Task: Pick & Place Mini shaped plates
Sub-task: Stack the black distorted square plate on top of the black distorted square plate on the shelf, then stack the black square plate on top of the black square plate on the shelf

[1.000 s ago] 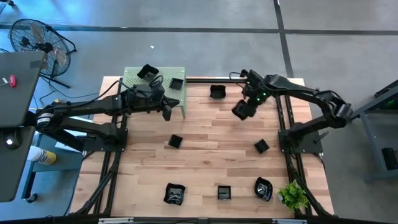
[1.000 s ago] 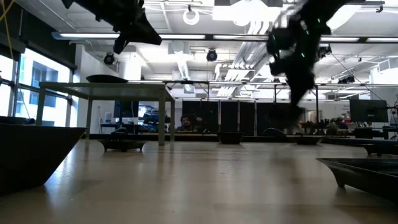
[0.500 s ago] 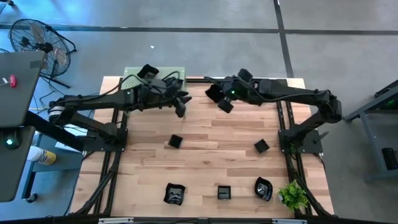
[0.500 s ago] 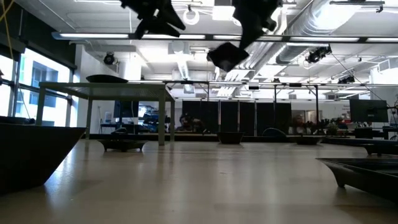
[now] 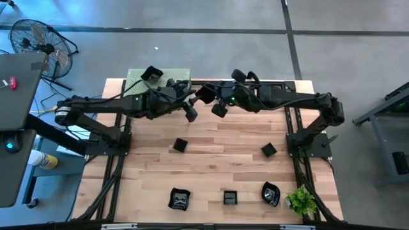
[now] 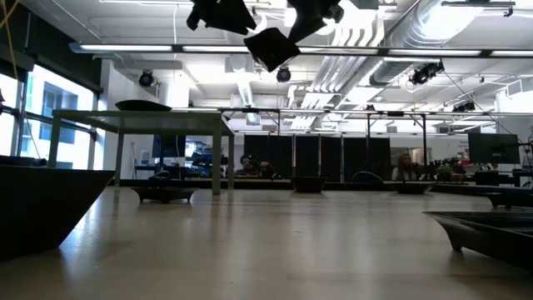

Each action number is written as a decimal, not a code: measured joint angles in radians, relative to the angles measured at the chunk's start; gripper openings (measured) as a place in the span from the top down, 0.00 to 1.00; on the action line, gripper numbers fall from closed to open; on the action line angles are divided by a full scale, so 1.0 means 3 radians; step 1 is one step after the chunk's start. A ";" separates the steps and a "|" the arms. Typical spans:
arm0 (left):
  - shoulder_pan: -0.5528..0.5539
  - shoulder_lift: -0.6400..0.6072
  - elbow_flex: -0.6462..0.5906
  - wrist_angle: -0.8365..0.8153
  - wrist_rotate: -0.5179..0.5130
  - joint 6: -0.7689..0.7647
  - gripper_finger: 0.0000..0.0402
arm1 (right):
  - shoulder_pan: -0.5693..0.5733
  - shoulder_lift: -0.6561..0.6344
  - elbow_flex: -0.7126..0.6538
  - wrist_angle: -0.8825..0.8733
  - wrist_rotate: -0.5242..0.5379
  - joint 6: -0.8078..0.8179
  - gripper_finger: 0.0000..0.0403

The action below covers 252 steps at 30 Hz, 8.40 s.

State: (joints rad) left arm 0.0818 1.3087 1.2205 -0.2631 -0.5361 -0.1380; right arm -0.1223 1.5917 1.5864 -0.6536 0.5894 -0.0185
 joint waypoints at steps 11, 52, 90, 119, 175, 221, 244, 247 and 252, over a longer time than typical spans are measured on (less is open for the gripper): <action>0.0008 0.0001 0.0000 -0.0007 -0.0032 0.0113 0.87 | 0.0019 0.0001 0.0000 0.0173 -0.0158 -0.0117 0.99; 0.3515 -0.0646 0.0296 -0.2194 0.2144 0.0830 1.00 | 0.0018 -0.0062 0.0001 0.0301 -0.0602 -0.0135 0.69; 0.3487 -0.0530 0.0183 -0.2172 0.2111 0.0828 0.85 | 0.0015 -0.0062 0.0001 0.0261 -0.0605 -0.0238 0.73; -0.0116 -0.0949 -0.0700 -0.1322 0.1296 -0.1175 1.00 | -0.0237 -0.1445 -0.2334 0.1672 -0.1400 0.0856 0.99; -0.0806 -0.0051 -0.2052 -0.0346 0.0691 -0.3215 0.76 | -0.0249 -0.1558 -0.2358 0.1672 -0.1281 0.0599 0.99; -0.0441 -0.0016 -0.2396 0.0307 0.1431 -0.2700 0.98 | -0.0248 -0.1556 -0.2358 0.1850 -0.1300 0.0407 0.99; 0.1584 -0.0358 -0.0058 -0.1431 0.1854 -0.1886 1.00 | -0.0249 -0.1556 -0.2358 0.1875 -0.1297 0.0348 0.99; 0.1973 -0.0219 -0.0033 -0.1373 0.2159 -0.1802 1.00 | -0.0249 -0.1556 -0.2358 0.1876 -0.1308 0.0349 0.99; 0.2270 0.0005 -0.0033 -0.1214 0.2441 -0.1641 1.00 | -0.0248 -0.1556 -0.2358 0.1875 -0.1324 0.0355 0.99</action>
State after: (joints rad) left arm 0.7629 1.3100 1.2106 -0.6274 0.1963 -0.6303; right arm -0.1967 1.1248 0.8791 -0.0910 0.1921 0.0879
